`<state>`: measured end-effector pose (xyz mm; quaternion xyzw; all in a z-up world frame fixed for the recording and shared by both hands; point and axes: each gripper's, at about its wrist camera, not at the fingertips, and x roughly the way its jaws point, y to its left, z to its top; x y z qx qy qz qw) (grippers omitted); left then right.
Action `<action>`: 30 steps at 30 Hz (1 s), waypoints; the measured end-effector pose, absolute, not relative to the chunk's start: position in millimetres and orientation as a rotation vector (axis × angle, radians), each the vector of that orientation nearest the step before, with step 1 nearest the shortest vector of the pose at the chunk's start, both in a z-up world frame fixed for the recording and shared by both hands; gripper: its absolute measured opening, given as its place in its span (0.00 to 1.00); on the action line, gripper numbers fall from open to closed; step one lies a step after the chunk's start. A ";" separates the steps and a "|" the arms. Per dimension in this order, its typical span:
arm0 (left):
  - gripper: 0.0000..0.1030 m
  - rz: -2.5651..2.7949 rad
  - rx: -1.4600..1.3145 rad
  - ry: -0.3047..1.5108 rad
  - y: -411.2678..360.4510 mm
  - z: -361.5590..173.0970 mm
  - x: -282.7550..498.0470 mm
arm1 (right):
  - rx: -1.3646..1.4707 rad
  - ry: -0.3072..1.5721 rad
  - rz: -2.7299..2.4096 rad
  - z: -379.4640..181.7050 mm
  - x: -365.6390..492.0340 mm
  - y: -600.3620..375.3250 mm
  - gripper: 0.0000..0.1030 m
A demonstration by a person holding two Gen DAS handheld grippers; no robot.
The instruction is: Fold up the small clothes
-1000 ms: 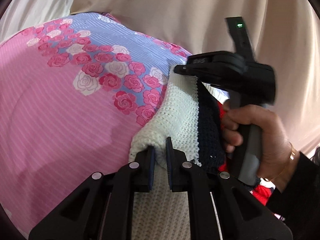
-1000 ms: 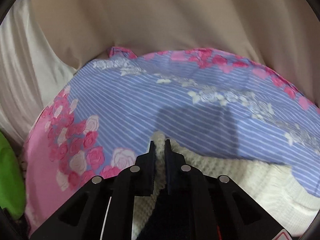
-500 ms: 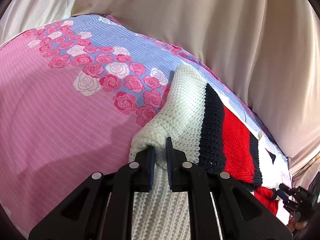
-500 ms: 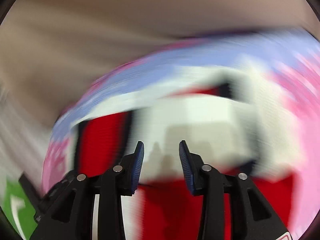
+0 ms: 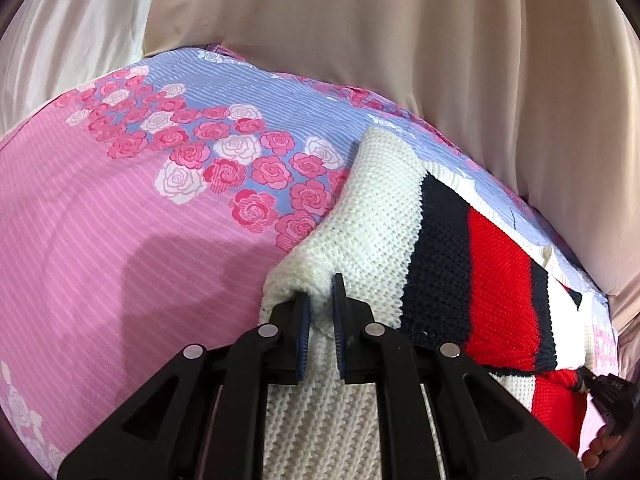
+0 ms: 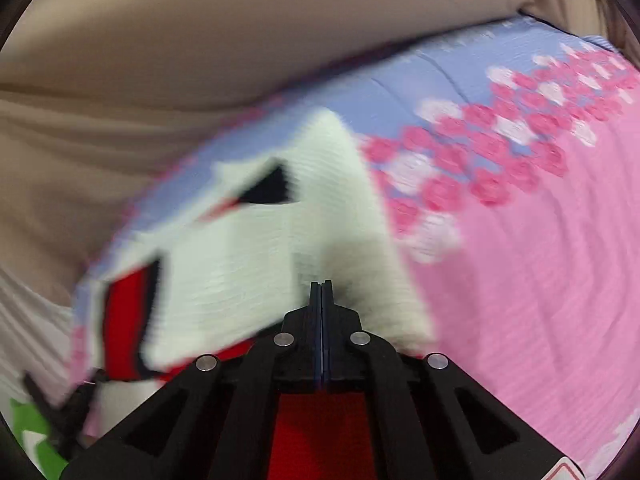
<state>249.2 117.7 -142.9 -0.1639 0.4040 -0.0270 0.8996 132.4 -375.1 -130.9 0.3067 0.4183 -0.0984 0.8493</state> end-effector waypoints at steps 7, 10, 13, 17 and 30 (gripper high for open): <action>0.31 -0.088 -0.378 0.888 125.0 -128.0 232.0 | 0.623 0.833 -0.205 -85.7 98.2 -361.0 0.15; 0.57 -0.085 -0.372 0.909 138.4 -119.5 199.1 | 0.639 0.850 -0.222 -76.5 47.9 -358.8 0.43; 0.63 -0.096 -0.387 0.987 159.4 -124.5 163.4 | 0.621 0.951 -0.243 -82.0 -8.0 -347.2 0.48; 0.64 -0.090 -0.381 1.082 181.2 -126.4 109.9 | 0.597 1.083 -0.268 -96.4 -78.0 -322.0 0.52; 0.75 0.083 -0.463 1.118 179.2 -131.5 -18.2 | 0.579 1.213 0.040 -123.8 -117.7 -299.7 0.62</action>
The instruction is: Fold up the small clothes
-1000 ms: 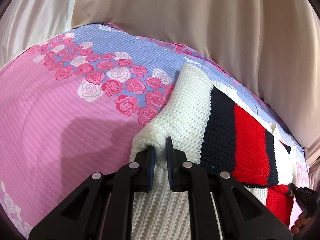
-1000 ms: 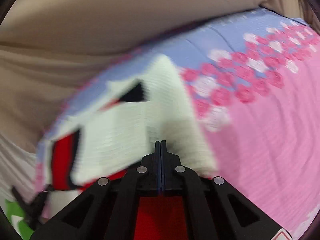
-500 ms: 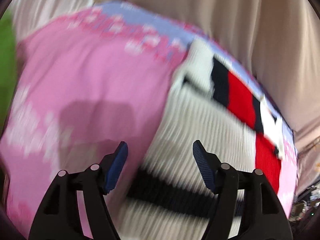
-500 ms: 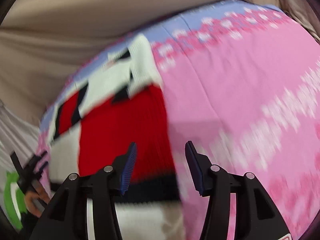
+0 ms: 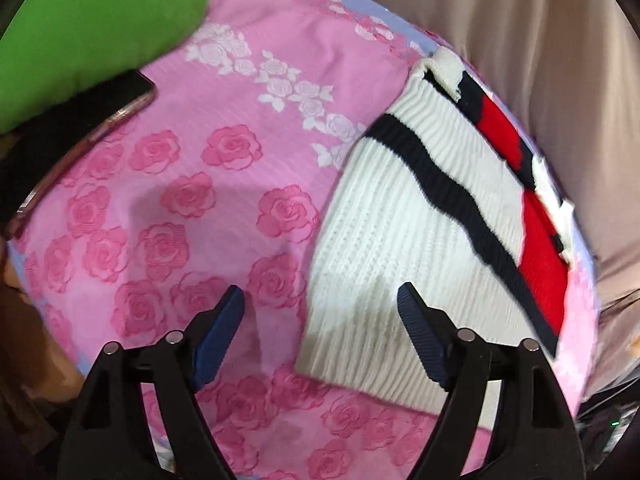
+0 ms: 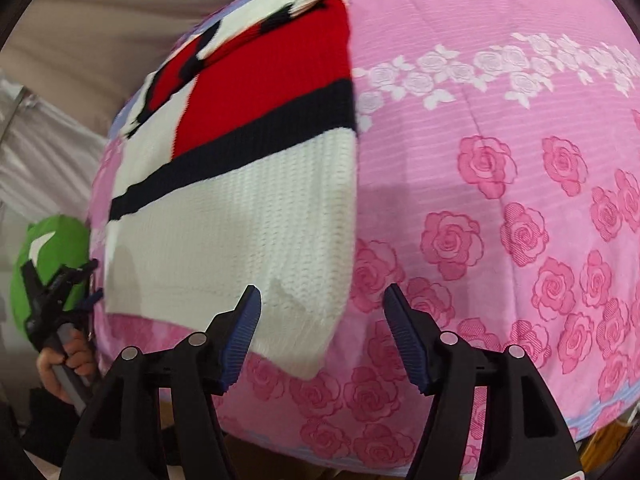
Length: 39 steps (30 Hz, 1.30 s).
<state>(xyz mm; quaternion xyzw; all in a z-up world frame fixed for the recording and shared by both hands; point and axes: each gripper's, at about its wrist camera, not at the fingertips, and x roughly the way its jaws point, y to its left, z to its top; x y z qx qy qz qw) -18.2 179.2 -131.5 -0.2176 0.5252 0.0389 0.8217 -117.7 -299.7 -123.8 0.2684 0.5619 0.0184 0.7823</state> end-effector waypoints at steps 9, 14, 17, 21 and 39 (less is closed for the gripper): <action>0.78 0.063 -0.445 1.118 207.8 -119.8 2.5 | 0.602 1.180 -0.020 -133.6 -142.6 -272.2 0.66; 0.80 0.039 -0.483 1.125 202.8 -132.6 1.5 | 0.580 1.173 -0.040 -135.0 -134.4 -262.8 0.67; 0.82 0.011 -0.488 1.118 192.4 -133.3 -0.1 | 0.636 1.153 -0.037 -137.0 -132.8 -268.5 0.67; 0.54 -0.052 -0.510 1.134 187.1 -132.8 2.0 | 0.668 1.149 -0.006 -137.0 -128.4 -274.7 0.67; 0.03 -0.369 -0.401 1.362 145.7 -95.7 -93.8 | 0.362 1.178 -0.038 -64.6 -175.2 -309.2 0.05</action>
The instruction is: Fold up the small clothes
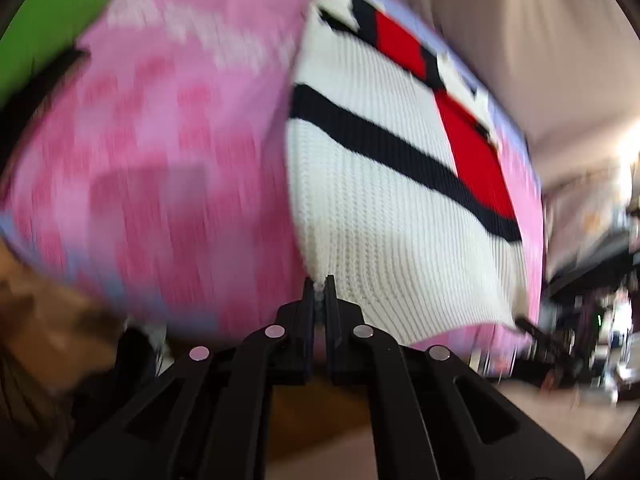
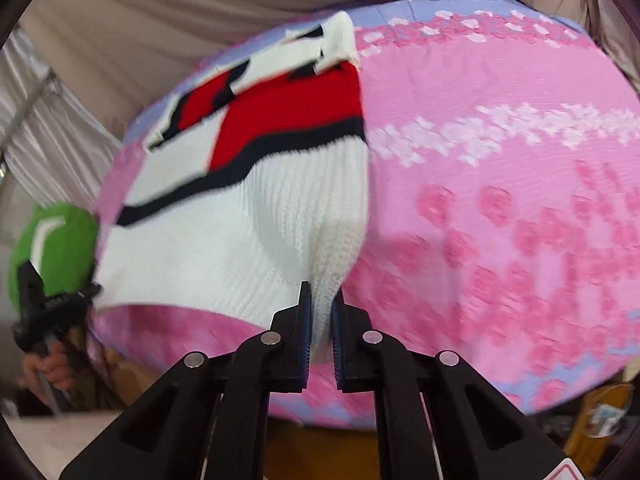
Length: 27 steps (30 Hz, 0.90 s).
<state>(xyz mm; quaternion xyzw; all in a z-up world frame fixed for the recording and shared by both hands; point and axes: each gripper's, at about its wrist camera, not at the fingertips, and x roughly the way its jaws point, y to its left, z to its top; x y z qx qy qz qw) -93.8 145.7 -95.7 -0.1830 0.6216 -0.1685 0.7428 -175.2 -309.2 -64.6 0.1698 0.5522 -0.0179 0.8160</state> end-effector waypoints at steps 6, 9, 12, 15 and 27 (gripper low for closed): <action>0.03 -0.393 -0.430 1.466 151.4 -94.8 -150.7 | 0.308 1.491 -0.003 -100.4 -262.0 -322.4 0.04; 0.03 -0.380 -0.482 1.387 151.2 -87.0 -130.6 | 0.370 1.489 0.048 -93.8 -269.8 -320.7 0.04; 0.03 -0.379 -0.477 1.397 144.3 -92.8 -120.1 | 0.462 1.393 0.066 -86.2 -239.2 -325.8 0.04; 0.03 -0.386 -0.464 1.389 144.6 -85.7 -129.5 | 0.475 1.359 0.067 -85.4 -224.9 -325.9 0.04; 0.03 -0.434 -0.579 0.996 137.7 12.1 21.4 | 0.634 0.963 0.109 20.4 -146.4 -370.7 0.04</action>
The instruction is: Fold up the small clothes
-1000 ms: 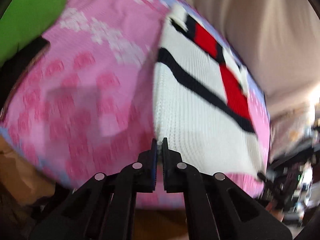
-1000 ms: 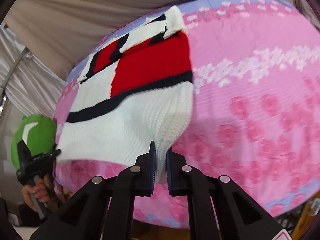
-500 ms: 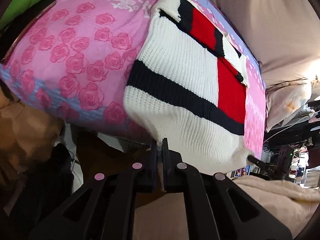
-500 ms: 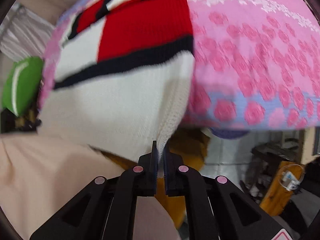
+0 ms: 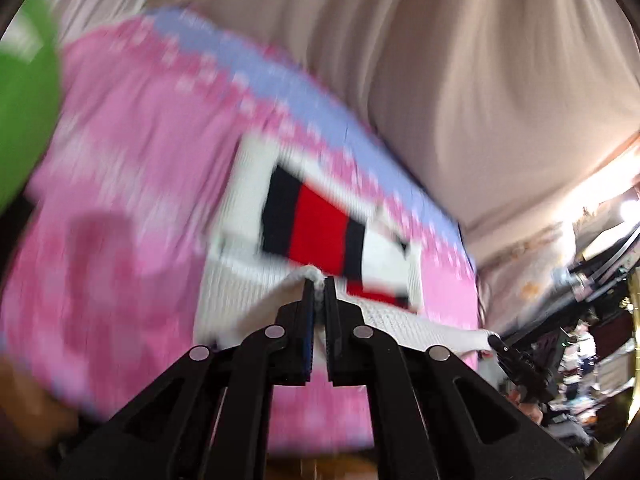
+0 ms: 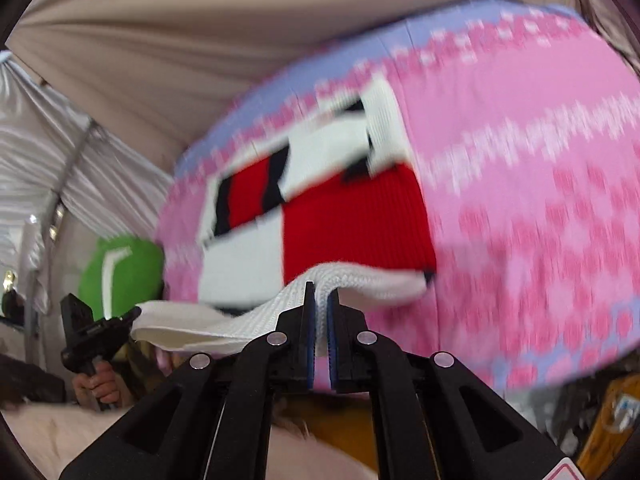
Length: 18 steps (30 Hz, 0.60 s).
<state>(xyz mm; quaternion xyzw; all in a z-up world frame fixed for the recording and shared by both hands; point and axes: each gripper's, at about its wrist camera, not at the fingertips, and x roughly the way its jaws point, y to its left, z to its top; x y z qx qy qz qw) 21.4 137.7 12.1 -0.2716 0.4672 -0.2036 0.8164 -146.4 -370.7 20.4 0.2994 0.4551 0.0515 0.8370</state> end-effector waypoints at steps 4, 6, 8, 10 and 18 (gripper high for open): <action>0.04 -0.330 -0.549 0.973 108.8 -11.4 121.5 | 0.607 0.880 0.080 16.0 -36.5 -385.9 0.04; 0.08 -0.265 -0.540 0.998 98.8 -37.8 147.4 | 0.646 0.867 0.063 1.2 10.2 -391.6 0.06; 0.08 -0.105 -0.481 1.073 91.4 -65.4 159.2 | 0.677 0.862 -0.048 -20.5 41.7 -397.1 0.12; 0.20 -0.080 -0.477 1.061 94.6 -71.0 148.2 | 0.654 0.845 -0.187 -37.9 47.7 -398.8 0.29; 0.83 -0.109 -0.317 0.964 97.3 -61.0 105.3 | 0.486 0.867 -0.140 -68.4 -14.7 -365.8 0.51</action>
